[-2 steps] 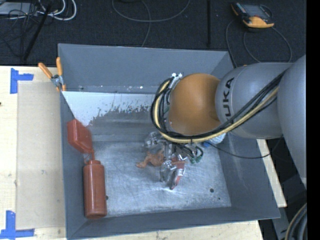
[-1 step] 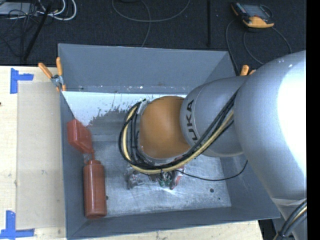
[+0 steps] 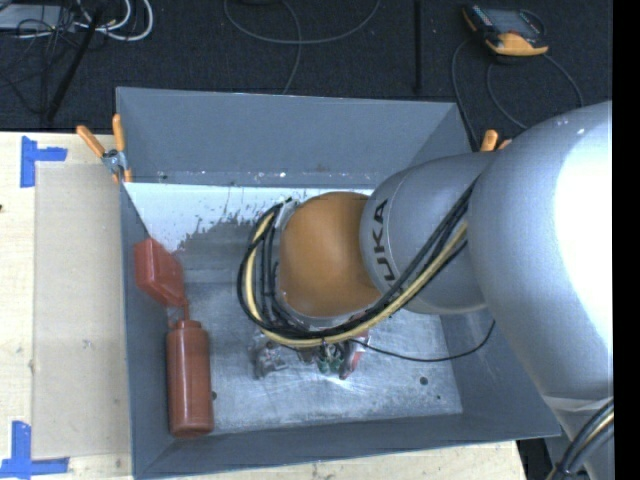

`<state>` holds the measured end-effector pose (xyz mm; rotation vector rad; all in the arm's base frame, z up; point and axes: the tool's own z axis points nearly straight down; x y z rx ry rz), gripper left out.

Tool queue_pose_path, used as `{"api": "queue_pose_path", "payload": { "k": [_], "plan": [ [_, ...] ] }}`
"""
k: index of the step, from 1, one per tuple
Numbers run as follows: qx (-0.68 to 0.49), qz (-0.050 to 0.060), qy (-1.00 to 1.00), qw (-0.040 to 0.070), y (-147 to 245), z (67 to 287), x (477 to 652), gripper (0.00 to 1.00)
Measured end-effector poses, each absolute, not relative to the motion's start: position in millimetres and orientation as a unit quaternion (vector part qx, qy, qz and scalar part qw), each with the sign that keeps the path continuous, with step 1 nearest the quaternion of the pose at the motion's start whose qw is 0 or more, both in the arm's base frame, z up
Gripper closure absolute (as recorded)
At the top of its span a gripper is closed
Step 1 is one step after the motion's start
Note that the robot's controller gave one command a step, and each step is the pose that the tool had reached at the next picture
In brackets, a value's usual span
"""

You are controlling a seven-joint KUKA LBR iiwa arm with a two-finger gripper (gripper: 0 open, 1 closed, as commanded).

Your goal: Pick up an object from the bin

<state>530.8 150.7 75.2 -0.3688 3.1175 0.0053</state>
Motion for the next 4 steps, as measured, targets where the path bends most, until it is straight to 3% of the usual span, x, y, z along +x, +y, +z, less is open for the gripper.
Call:
{"api": "queue_pose_path", "payload": {
  "k": [1,2,3,4],
  "plan": [
    [-0.118,0.0,0.993,-0.004,138,116,526.1,1.0],
    [-0.052,0.0,0.999,0.0,145,158,532.3,1.0],
    [0.044,0.0,0.999,0.001,173,152,533.7,1.0],
    [-0.041,0.0,0.999,0.001,158,207,548.3,0.0]
  ]
}}
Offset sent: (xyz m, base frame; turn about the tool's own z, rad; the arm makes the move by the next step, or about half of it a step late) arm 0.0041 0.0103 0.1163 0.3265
